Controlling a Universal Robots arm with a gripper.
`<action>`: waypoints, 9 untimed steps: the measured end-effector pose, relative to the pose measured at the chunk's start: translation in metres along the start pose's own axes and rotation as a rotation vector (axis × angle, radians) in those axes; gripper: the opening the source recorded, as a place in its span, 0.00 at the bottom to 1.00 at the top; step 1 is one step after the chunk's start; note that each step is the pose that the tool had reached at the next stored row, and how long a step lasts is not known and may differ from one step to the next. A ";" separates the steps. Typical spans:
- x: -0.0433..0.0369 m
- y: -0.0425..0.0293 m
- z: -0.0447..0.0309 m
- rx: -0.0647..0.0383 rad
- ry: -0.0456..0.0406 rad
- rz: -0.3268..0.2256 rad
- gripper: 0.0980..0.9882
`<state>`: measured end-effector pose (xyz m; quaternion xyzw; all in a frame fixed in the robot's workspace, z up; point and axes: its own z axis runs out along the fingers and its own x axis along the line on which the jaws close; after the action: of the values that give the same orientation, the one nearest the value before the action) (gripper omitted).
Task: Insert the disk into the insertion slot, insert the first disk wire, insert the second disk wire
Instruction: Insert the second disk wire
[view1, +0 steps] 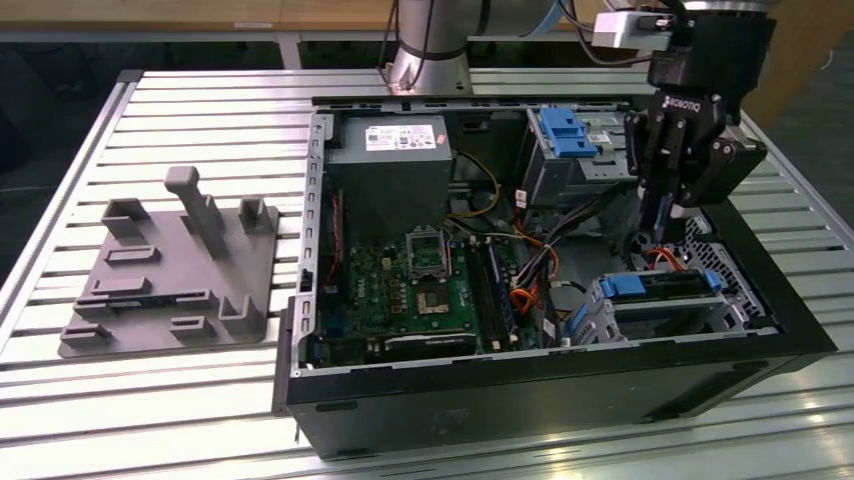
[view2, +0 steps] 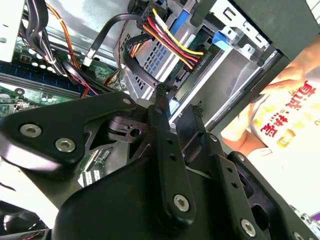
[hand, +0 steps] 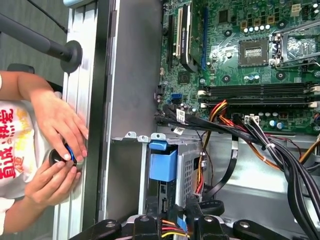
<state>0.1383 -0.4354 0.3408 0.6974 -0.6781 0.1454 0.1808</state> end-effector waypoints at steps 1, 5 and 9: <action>0.0000 0.0000 0.0001 0.000 0.0007 0.000 0.29; -0.0004 -0.0007 0.0008 0.000 0.0005 0.000 0.29; -0.0007 -0.0009 0.0015 0.000 0.0005 0.000 0.29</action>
<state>0.1391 -0.4354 0.3392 0.6974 -0.6780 0.1456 0.1810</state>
